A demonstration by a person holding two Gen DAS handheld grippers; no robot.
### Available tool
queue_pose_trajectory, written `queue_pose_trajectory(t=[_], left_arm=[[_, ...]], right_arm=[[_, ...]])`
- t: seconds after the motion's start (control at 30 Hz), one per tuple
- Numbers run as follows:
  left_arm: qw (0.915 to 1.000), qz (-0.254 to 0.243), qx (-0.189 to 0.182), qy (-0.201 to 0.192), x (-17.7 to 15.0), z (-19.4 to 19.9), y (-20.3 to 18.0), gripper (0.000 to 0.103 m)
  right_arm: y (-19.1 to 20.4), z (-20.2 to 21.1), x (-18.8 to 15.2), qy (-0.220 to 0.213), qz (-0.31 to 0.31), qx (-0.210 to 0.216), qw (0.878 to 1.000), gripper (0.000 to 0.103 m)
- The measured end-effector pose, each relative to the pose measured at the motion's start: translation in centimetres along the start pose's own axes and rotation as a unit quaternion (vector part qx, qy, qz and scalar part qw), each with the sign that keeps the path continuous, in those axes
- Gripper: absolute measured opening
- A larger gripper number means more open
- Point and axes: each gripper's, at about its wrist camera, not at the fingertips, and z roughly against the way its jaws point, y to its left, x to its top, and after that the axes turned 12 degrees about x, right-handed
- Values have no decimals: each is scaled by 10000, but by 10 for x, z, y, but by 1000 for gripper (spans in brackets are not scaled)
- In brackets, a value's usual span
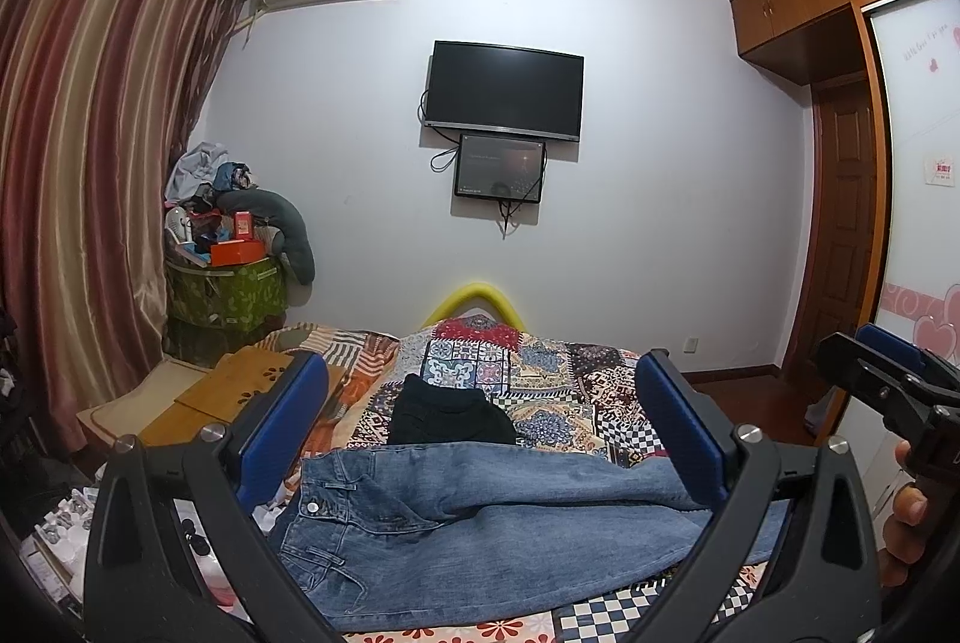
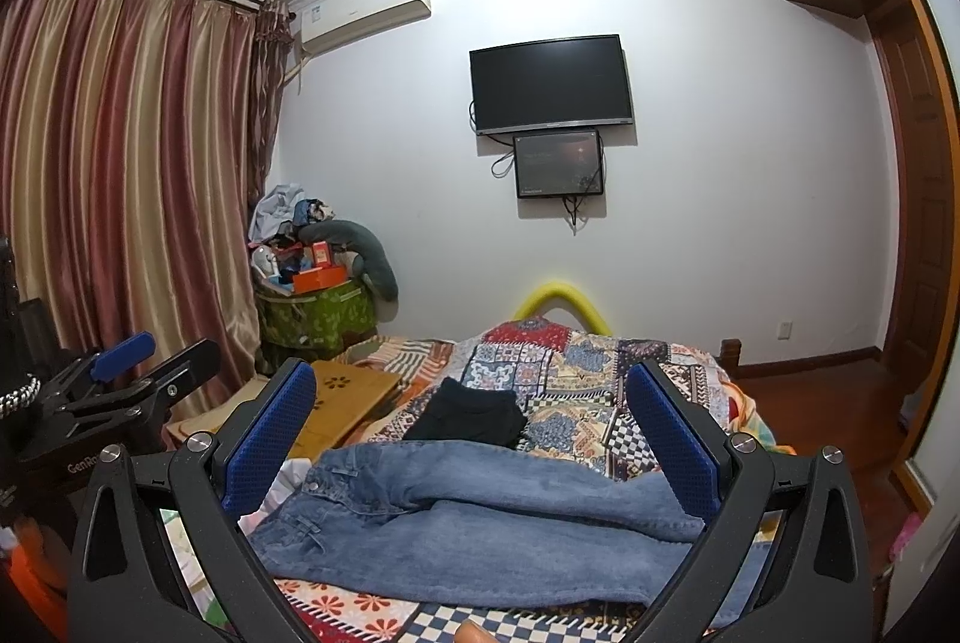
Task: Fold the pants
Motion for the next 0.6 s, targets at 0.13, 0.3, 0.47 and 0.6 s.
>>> queue_pose_trajectory(t=[0.13, 0.3, 0.47, 0.6], left_arm=[[10000, -2, 3, -2, 1, 0, 0, 103], [10000, -6, -6, -5, 1, -2, 0, 103], [10000, -10, -15, -8, 0, -1, 0, 103], [10000, -15, -15, -24, 0, -1, 1, 103]], right_arm=[[-1, 0, -1, 1, -1, -9, 10000, 103], [-1, -1, 0, 4, -9, -6, 10000, 103], [-2, -2, 2, -14, -12, -27, 10000, 103], [-3, -2, 1, -11, -31, -24, 10000, 103]])
